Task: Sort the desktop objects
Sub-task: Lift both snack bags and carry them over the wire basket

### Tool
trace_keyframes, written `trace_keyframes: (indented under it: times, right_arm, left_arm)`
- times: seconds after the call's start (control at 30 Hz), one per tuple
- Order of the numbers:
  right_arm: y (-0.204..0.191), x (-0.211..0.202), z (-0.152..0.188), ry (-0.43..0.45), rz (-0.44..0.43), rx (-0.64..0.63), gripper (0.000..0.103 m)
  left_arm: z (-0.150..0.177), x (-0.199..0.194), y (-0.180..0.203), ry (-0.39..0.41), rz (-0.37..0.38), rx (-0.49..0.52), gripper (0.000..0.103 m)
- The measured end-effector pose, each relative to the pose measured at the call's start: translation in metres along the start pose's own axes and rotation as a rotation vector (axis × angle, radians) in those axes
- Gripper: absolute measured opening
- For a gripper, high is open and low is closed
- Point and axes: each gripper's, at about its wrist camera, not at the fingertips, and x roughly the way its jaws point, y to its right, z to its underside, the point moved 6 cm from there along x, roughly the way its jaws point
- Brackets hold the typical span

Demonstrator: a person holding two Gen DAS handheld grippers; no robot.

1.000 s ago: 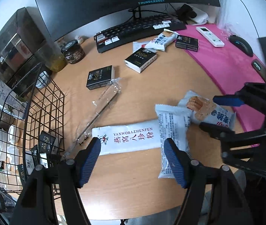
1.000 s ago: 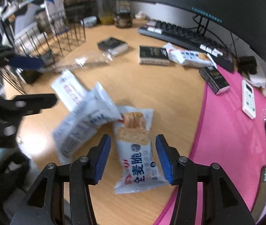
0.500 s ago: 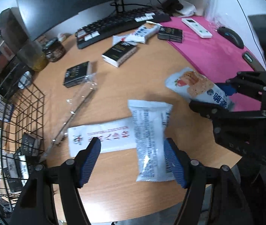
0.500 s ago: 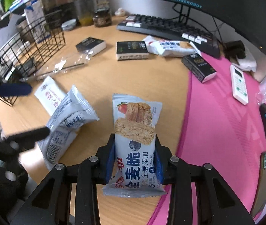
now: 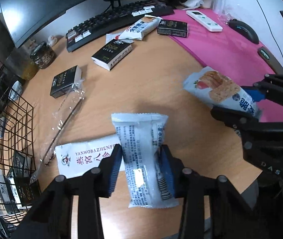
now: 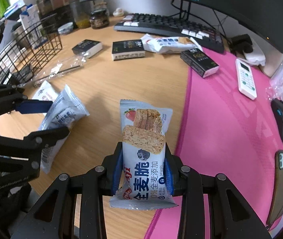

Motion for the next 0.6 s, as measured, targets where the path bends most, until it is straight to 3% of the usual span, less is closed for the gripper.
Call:
trace_keyframes:
  times: [0.2,0.6]
  right_arm:
    - [0.004,-0.003,0.002,0.002,0.003,0.015,0.036]
    - [-0.012,-0.005,-0.009,0.015,-0.009,-0.013,0.036]
  left_arm:
    - [-0.004,-0.001,-0.003,0.016,0.008,-0.013,0.036]
    - [-0.002,0.003,-0.006,0.035,0.049,-0.051,0.037]
